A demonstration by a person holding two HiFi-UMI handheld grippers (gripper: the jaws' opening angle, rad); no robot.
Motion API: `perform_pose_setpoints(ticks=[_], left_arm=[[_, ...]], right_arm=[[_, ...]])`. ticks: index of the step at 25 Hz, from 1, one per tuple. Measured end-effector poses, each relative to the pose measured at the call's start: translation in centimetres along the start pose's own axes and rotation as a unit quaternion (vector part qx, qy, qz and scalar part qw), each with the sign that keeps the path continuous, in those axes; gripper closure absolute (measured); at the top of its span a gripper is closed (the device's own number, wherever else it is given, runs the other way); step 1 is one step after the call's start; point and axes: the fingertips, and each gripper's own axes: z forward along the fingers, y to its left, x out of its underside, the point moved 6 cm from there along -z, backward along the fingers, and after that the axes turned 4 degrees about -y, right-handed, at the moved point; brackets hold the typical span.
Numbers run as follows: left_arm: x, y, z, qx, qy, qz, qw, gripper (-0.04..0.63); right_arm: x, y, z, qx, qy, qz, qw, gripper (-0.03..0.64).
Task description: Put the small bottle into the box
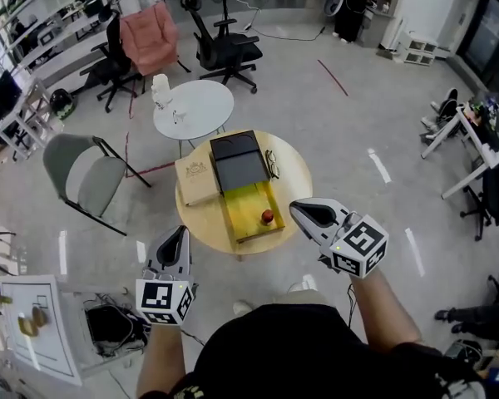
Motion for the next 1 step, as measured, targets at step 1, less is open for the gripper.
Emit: perform_pose_setpoints(ticks=[1], left_arm=[[-0.11,-0.22,0.41,-0.005,-0.001,0.000,1.0000,0.577]], right_arm=[[0.00,-0.66,-0.07,-0.004,0.000,-0.001,1.000,0.604]])
